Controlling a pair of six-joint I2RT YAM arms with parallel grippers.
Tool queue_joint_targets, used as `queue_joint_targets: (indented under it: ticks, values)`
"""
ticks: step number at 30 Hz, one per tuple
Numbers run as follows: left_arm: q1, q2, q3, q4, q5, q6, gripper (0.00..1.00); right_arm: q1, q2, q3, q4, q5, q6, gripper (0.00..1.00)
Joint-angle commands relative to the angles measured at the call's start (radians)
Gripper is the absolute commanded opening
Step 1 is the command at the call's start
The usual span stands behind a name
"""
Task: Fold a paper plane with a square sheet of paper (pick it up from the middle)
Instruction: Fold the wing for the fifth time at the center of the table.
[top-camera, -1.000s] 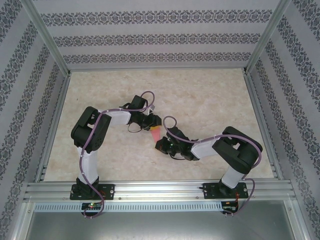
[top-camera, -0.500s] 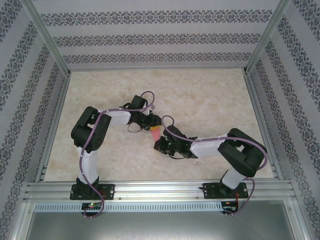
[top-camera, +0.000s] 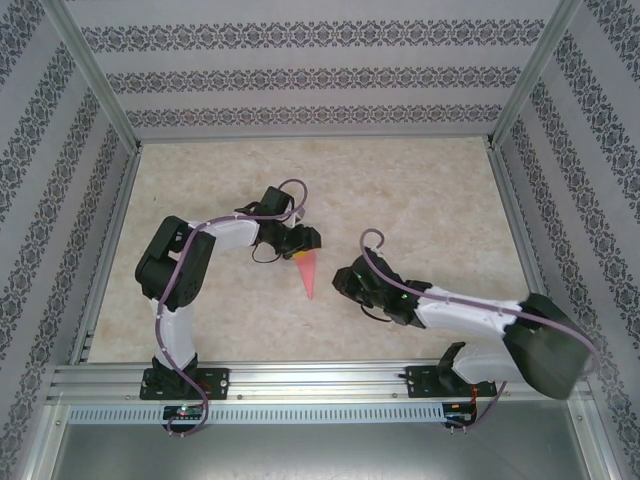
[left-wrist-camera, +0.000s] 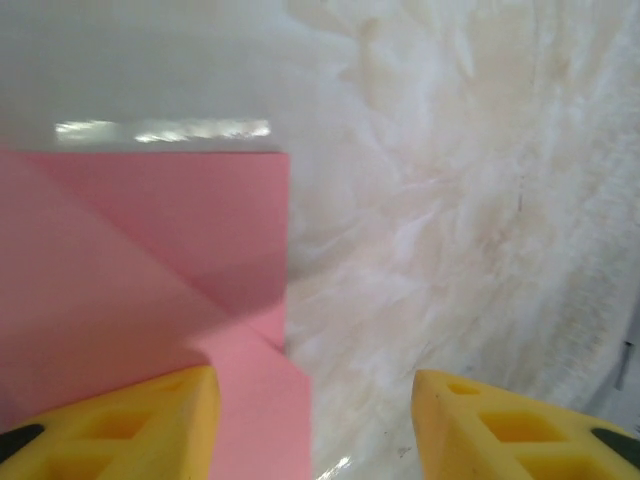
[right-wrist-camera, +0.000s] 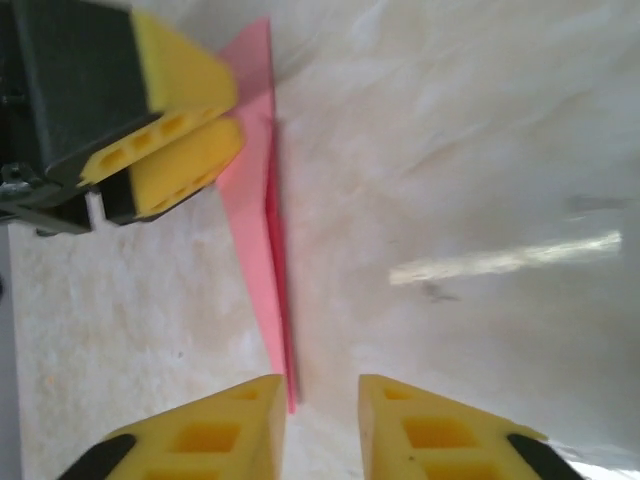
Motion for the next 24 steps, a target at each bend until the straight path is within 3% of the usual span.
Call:
queue_joint_targets:
  ticks: [1, 5, 9, 16, 24]
  values:
    - [-0.038, -0.108, 0.084, -0.230, -0.242, 0.069, 0.57, -0.012, -0.142, -0.089, -0.076, 0.168, 0.024, 0.39]
    - [-0.095, -0.143, 0.132, -0.409, -0.472, 0.054, 0.60, -0.039, -0.270, -0.176, -0.048, 0.173, 0.020, 0.50]
    - [-0.144, -0.137, 0.142, -0.447, -0.516, 0.039, 0.61, -0.069, -0.279, -0.152, -0.070, 0.120, -0.035, 0.56]
    - [-0.164, -0.109, 0.157, -0.489, -0.626, 0.014, 0.60, -0.082, -0.074, -0.032, 0.035, -0.013, -0.104, 0.57]
    - [-0.147, -0.087, 0.115, -0.444, -0.562, 0.014, 0.48, -0.088, 0.196, 0.120, 0.136, -0.105, -0.125, 0.54]
